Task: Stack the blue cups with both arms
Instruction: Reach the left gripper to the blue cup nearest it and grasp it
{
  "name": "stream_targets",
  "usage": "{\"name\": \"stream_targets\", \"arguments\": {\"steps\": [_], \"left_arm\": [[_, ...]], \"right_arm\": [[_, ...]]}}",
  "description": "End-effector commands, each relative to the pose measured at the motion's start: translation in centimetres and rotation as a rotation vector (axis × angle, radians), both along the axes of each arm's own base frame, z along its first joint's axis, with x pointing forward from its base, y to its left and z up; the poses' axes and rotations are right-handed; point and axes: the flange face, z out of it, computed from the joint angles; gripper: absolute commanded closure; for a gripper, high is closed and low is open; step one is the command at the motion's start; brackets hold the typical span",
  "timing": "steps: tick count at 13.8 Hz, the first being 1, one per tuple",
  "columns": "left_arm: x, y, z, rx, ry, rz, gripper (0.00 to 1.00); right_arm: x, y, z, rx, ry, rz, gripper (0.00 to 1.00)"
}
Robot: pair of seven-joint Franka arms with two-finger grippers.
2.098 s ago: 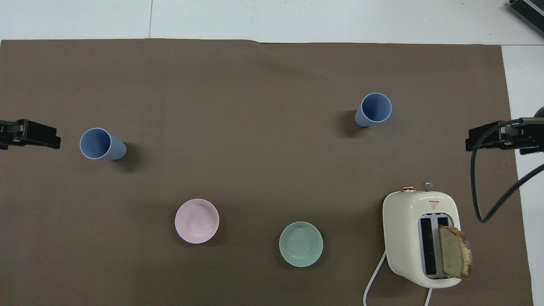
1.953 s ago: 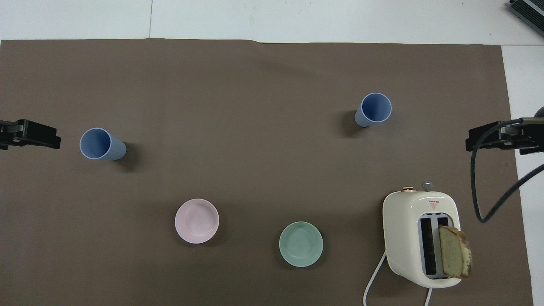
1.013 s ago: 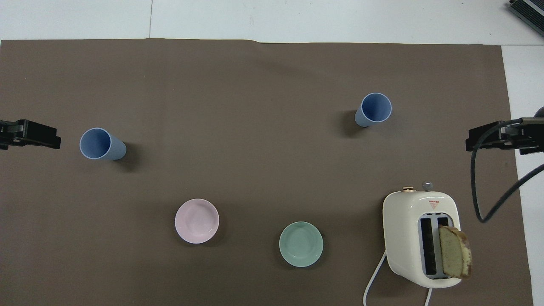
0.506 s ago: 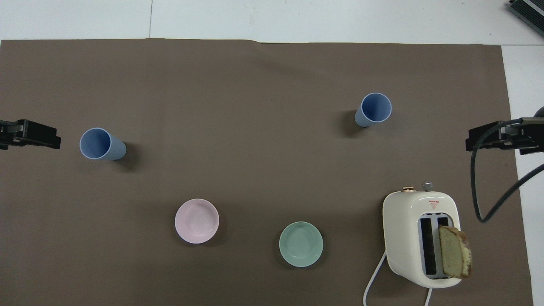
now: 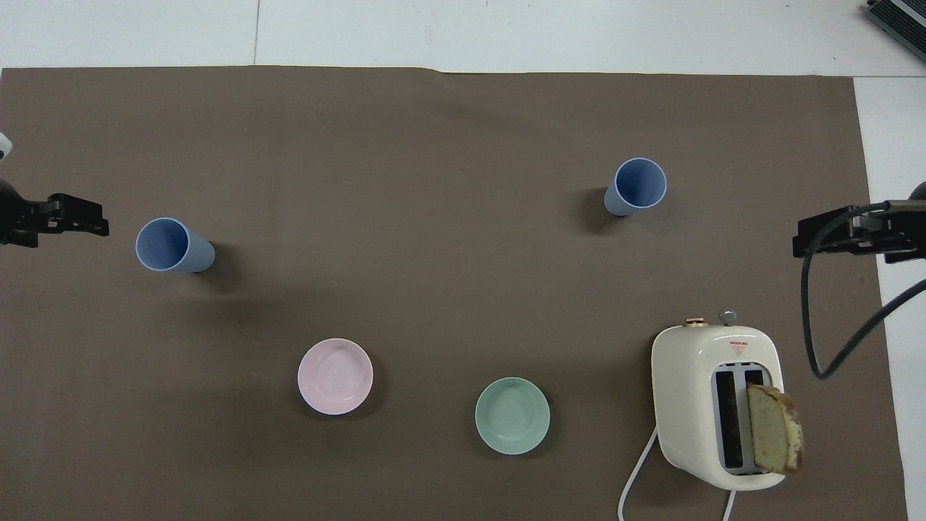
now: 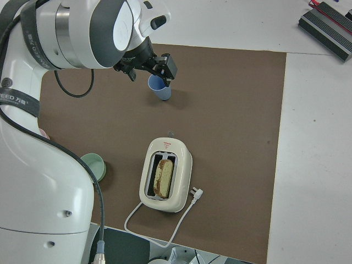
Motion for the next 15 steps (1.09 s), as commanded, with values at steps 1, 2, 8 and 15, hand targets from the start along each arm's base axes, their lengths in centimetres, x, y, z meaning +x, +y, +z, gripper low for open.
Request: {"name": "stream_targets", "arguments": {"steps": [1,2,8,15], "left_arm": [[-0.5,0.8,-3.7,-0.028,-0.016,0.051,0.00],[-0.1,0.9,-5.5,-0.031,0.001,0.054,0.00],[-0.8,-0.1,-12.2,-0.031,0.019,0.147,0.00],[-0.9,-0.6,-12.5,-0.031,0.003,0.159,1.00]], "right_arm": [[0.0,-0.4,0.1,0.026,0.008,0.020,0.00],[0.0,-0.4,0.1,0.026,0.008,0.020,0.00],[-0.1,-0.4,0.2,0.026,0.006,0.020,0.00],[0.0,-0.4,0.1,0.026,0.008,0.018,0.00]]}}
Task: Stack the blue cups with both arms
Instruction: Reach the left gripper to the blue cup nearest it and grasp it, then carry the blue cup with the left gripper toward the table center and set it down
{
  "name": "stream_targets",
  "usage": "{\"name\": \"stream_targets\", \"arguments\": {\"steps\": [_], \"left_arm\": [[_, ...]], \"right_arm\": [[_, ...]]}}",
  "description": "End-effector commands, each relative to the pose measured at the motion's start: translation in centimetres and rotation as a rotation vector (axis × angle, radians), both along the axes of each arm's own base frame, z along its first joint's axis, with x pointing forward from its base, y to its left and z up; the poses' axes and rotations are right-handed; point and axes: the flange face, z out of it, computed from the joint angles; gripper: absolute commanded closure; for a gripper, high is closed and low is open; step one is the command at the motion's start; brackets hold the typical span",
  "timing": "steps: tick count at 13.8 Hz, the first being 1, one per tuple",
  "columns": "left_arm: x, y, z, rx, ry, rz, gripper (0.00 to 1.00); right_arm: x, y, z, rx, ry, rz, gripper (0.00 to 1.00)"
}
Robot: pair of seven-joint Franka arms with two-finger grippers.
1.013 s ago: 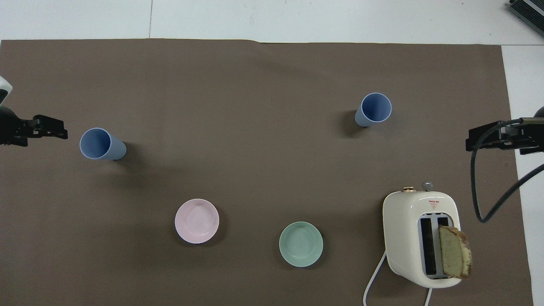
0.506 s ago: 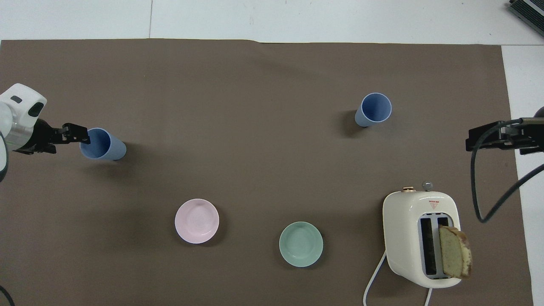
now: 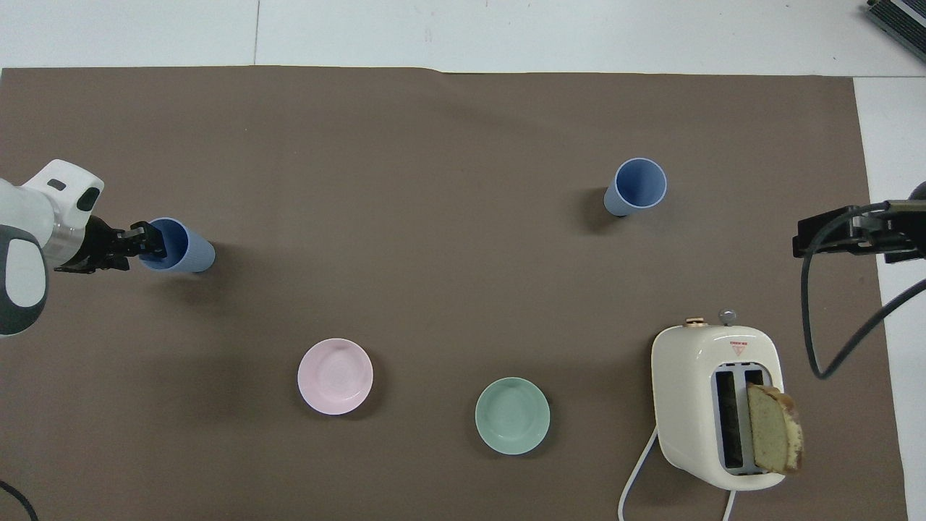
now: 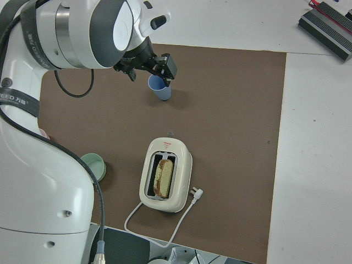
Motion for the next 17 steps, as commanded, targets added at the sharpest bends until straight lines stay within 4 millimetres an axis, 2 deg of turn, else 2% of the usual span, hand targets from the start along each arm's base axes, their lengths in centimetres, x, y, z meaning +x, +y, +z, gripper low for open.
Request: {"name": "stream_targets", "arguments": {"steps": [1,3,5,7,9,10,11,14,15,16,17], "left_arm": [[-0.5,-0.3,0.2,-0.010,-0.019,0.021,1.00],[0.0,-0.2,0.9,-0.033,-0.030,0.037,1.00],[1.6,-0.4,2.4,-0.040,-0.014,0.028,1.00],[2.8,-0.9,5.6,-0.045,-0.023,0.023,1.00],[3.7,-2.6,9.3,-0.061,-0.019,0.013,1.00],[3.9,-4.3,10.7,-0.063,-0.016,0.025,1.00],[4.1,-6.7,11.6,-0.063,-0.019,0.047,1.00],[3.6,-15.8,12.2,-0.058,-0.028,0.093,1.00],[3.4,-17.8,12.0,-0.061,-0.023,0.116,1.00],[3.3,-20.5,10.5,-0.060,-0.004,0.133,1.00],[3.0,-24.3,9.9,-0.066,-0.016,0.140,1.00]], "right_arm": [[0.0,-0.4,0.1,0.026,0.008,0.018,0.00],[-0.1,-0.4,0.2,0.026,0.006,0.020,0.00],[-0.1,-0.4,0.2,0.026,0.005,0.020,0.00],[0.0,-0.4,0.2,0.026,0.006,0.020,0.00],[0.0,-0.4,0.2,0.026,0.006,0.018,0.00],[0.0,-0.4,0.2,0.026,0.006,0.018,0.00],[-0.1,-0.4,0.2,0.026,0.005,0.020,0.00],[0.0,-0.4,0.2,0.026,0.006,0.020,0.00],[0.0,-0.4,0.2,0.026,0.006,0.020,0.00],[-0.1,-0.4,0.2,0.026,0.005,0.020,0.00],[-0.1,-0.4,0.2,0.026,0.005,0.018,0.00]]}}
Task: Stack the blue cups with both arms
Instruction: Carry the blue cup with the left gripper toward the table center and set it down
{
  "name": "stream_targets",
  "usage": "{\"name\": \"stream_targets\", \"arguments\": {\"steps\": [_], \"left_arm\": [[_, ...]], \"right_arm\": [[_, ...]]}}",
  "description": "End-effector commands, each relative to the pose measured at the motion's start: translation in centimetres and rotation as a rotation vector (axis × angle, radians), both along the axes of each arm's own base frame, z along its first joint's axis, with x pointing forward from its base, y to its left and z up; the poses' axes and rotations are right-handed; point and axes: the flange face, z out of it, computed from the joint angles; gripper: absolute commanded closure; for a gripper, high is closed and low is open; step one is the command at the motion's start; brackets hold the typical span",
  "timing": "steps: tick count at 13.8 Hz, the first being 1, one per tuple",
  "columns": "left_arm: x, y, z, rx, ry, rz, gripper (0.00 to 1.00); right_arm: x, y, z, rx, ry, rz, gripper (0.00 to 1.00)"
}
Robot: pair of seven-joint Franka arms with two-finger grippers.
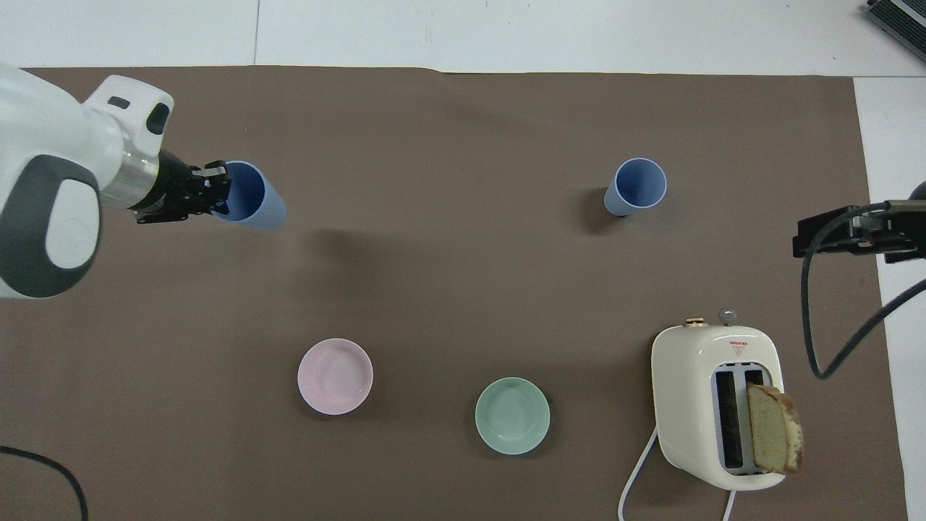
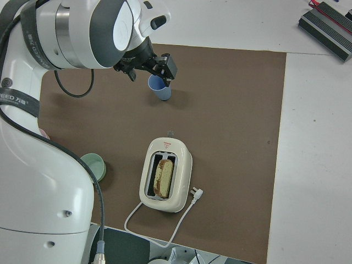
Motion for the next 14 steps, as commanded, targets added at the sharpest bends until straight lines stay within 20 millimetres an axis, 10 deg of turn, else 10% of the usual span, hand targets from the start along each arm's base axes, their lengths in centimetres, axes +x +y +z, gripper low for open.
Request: {"name": "stream_targets", "arguments": {"steps": [1,4,14], "left_arm": [[0.3,-6.9,-1.9,-0.012,-0.026,0.041,1.00],[-1.1,-13.4,-4.8,-0.020,-0.016,0.028,1.00],[-3.4,-18.5,-9.2,-0.024,-0.021,-0.042,1.00]], "right_arm": [[-0.1,-0.4,0.2,0.026,0.005,0.018,0.00],[-0.1,-0.4,0.2,0.026,0.005,0.020,0.00],[-0.2,-0.5,0.1,0.024,0.015,0.023,0.00]]}}
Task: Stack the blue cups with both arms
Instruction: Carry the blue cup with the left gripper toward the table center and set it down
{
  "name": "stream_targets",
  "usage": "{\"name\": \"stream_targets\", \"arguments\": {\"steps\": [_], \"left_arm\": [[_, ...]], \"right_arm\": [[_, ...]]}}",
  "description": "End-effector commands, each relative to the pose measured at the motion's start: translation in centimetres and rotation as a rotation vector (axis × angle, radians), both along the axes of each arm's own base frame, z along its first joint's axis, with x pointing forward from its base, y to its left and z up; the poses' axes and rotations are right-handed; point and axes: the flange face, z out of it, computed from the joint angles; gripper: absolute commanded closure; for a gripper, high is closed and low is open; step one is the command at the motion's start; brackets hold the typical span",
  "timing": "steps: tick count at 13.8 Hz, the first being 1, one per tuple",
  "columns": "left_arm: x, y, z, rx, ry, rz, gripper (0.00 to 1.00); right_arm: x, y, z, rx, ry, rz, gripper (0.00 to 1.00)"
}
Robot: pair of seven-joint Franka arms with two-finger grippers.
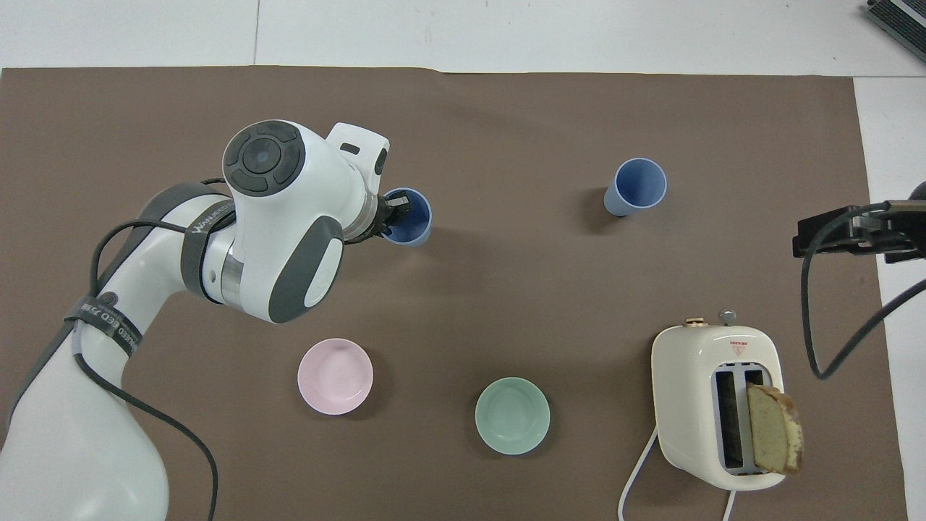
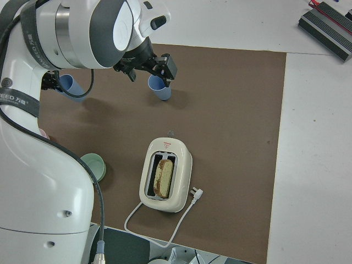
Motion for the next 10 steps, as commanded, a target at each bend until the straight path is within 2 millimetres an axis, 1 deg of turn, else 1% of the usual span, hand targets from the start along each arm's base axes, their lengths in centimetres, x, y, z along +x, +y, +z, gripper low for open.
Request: {"name": "stream_targets", "arguments": {"steps": [1,3,5,6,7,10], "left_arm": [[-0.3,-0.5,-1.1,0.005,-0.008,0.003,1.00],[-0.7,-0.6,-1.7,0.011,0.001,0.000,1.00],[-0.7,-0.8,-1.9,0.008,-0.005,-0.001,1.00],[-1.0,-0.6,-2.4,0.009,-0.004,0.000,1.00],[-1.1,-0.7,-2.5,0.009,-0.006,0.000,1.00],[-1.4,-1.7,-3.4,0.004,-0.009,0.010,1.00]], "right_arm": [[-0.1,-0.5,0.1,0.025,0.012,0.023,0.00],[-0.1,-0.5,0.2,0.025,0.007,0.024,0.00],[0.0,-0.5,0.2,0.025,0.002,0.024,0.00],[0.0,-0.5,0.1,0.023,0.002,0.024,0.00],[0.1,-0.5,0.1,0.019,0.001,0.024,0.00],[0.2,-0.6,0.2,0.011,-0.009,0.021,0.00]]}}
